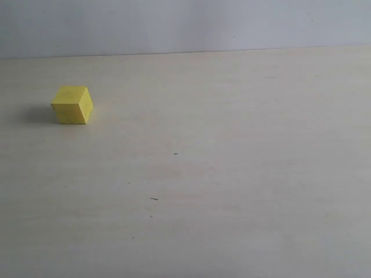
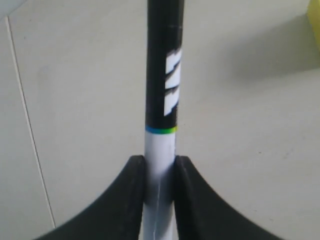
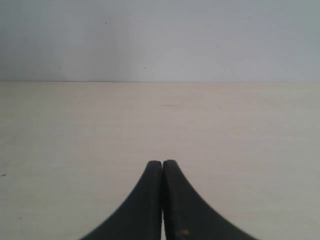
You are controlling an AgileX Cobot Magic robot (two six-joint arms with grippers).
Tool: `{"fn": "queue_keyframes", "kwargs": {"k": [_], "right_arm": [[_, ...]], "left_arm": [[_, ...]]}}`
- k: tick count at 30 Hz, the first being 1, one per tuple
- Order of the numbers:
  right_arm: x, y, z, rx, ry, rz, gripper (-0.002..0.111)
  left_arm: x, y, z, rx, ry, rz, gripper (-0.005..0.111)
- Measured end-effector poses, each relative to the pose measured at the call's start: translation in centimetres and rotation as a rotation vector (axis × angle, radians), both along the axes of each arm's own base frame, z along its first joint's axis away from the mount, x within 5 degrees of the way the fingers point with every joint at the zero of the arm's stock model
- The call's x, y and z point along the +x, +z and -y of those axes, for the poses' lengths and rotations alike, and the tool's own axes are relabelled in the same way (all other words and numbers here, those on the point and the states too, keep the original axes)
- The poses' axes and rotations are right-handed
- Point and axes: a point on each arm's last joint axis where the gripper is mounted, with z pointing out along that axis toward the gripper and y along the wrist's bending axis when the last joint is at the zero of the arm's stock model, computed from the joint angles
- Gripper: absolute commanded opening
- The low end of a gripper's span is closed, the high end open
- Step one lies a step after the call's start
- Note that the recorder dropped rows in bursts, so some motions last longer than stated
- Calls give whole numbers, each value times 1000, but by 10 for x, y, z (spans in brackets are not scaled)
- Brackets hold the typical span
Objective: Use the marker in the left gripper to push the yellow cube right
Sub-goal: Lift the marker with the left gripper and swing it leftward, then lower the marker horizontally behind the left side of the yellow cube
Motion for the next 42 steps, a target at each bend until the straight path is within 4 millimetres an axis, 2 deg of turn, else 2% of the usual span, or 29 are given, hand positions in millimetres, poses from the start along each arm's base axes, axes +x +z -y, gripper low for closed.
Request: {"fn": "queue_keyframes", "kwargs": {"k": [6, 15, 19, 26, 30, 37, 42], "right_arm": [[0, 0, 0, 0, 0, 0, 0], [0, 0, 0, 0, 0, 0, 0], [0, 0, 0, 0, 0, 0, 0], [0, 0, 0, 0, 0, 0, 0], [0, 0, 0, 4, 0, 0, 0], [0, 0, 0, 4, 0, 0, 0], [0, 0, 0, 7, 1, -1, 0]], "left_arm": [[29, -42, -8, 174, -296, -91, 0], [42, -72, -32, 341, -663, -172, 0], [47, -86, -34, 376, -739, -183, 0], [53, -122, -34, 355, -802, -254, 0], [55, -123, -33, 303, -814, -326, 0], [72, -96, -27, 182, -845, -342, 0], [79, -97, -27, 192, -853, -317, 0]]}}
